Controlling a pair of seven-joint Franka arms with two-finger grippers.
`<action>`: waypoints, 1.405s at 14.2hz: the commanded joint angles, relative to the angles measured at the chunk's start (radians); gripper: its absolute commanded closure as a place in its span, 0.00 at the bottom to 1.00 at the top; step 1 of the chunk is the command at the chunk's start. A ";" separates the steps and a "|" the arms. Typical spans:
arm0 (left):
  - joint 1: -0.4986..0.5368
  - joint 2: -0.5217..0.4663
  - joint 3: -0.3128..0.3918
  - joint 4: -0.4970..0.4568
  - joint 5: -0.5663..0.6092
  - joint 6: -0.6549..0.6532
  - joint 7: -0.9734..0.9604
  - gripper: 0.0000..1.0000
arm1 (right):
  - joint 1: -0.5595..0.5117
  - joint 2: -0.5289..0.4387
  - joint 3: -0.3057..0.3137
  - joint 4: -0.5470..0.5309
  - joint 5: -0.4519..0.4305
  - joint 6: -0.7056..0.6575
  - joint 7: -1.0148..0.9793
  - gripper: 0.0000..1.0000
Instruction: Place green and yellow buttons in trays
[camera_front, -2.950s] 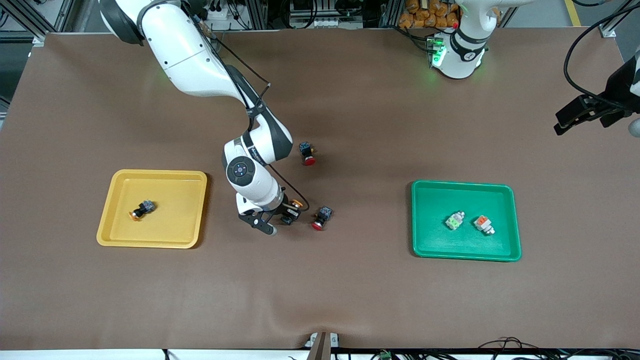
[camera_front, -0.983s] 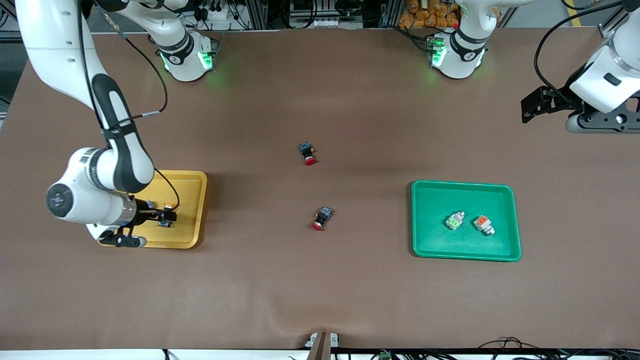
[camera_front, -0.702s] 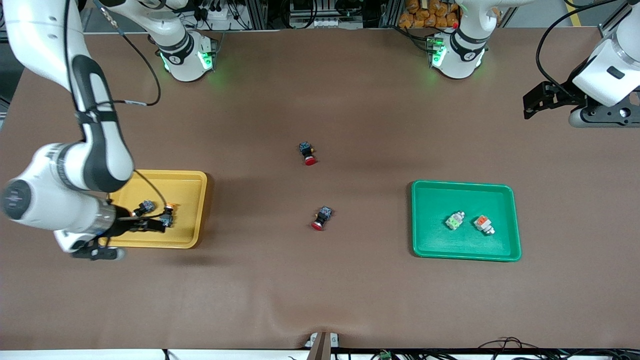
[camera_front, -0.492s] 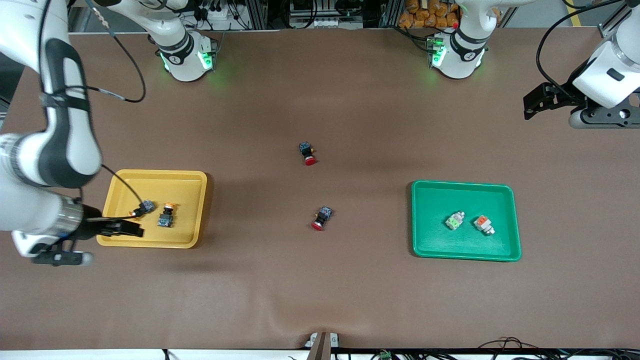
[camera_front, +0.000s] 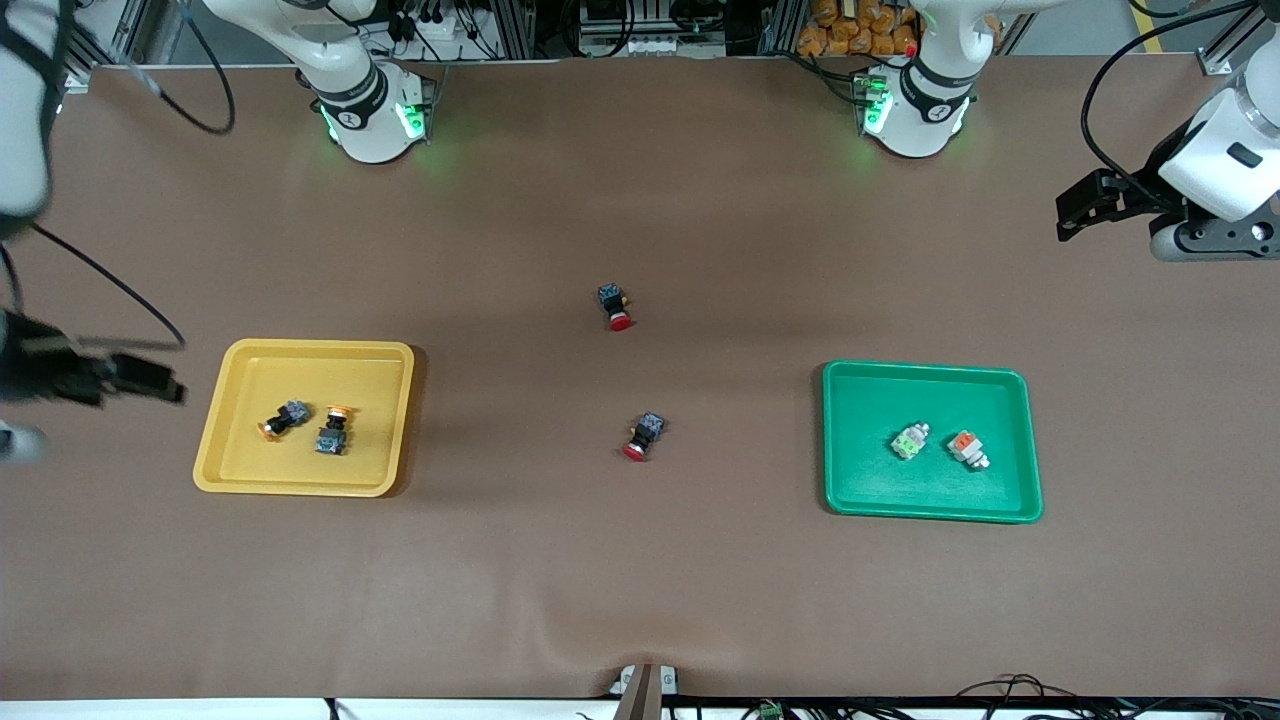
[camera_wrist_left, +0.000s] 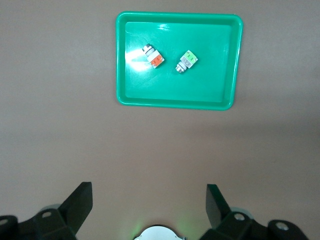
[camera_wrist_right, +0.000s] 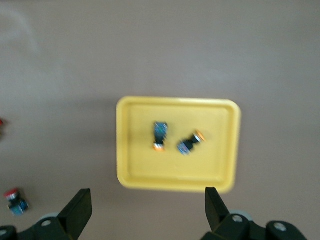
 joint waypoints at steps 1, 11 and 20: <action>0.007 -0.054 -0.005 -0.064 -0.020 0.037 -0.010 0.00 | -0.017 -0.153 0.044 -0.036 -0.084 -0.092 -0.006 0.00; 0.005 -0.085 -0.022 -0.111 -0.020 0.076 -0.062 0.00 | -0.015 -0.410 0.045 -0.427 -0.080 0.062 -0.009 0.00; 0.005 -0.060 -0.021 -0.072 -0.012 0.065 -0.058 0.00 | -0.017 -0.439 0.044 -0.479 -0.023 0.085 -0.009 0.00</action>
